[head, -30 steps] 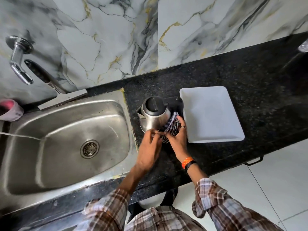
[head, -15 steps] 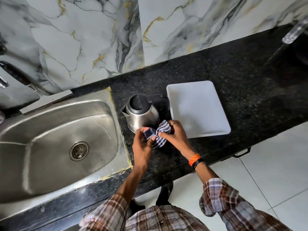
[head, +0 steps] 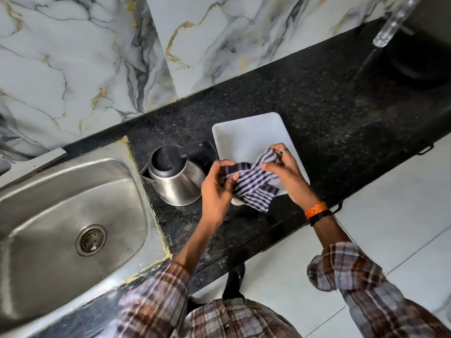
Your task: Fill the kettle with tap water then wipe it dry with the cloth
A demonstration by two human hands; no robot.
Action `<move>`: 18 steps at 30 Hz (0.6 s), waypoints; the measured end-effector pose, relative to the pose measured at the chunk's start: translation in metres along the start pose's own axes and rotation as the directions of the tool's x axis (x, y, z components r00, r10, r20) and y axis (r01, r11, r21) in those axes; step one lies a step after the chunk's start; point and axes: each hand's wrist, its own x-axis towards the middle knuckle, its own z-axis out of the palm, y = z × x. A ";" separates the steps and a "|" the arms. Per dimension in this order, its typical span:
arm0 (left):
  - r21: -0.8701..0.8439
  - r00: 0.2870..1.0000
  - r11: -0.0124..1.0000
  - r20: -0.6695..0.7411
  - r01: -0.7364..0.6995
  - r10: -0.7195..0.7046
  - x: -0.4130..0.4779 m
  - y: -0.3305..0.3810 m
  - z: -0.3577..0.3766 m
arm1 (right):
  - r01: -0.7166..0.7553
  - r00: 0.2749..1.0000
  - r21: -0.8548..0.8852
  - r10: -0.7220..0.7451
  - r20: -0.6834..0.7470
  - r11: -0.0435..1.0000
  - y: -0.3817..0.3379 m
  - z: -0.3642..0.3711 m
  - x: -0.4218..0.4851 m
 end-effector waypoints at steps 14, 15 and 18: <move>0.848 0.912 0.492 0.343 -0.197 -0.225 0.069 -0.064 0.063 | -0.023 0.987 -0.947 0.155 0.029 0.322 0.063 -0.038 0.055; 0.850 0.887 0.454 0.402 -0.268 -0.229 0.068 -0.069 0.063 | -0.003 0.991 -0.972 0.129 0.029 0.235 0.066 -0.035 0.051; 0.850 0.811 0.333 0.505 -0.408 -0.295 0.061 -0.074 0.059 | 0.135 0.988 -0.984 0.058 0.142 0.118 0.062 -0.023 0.039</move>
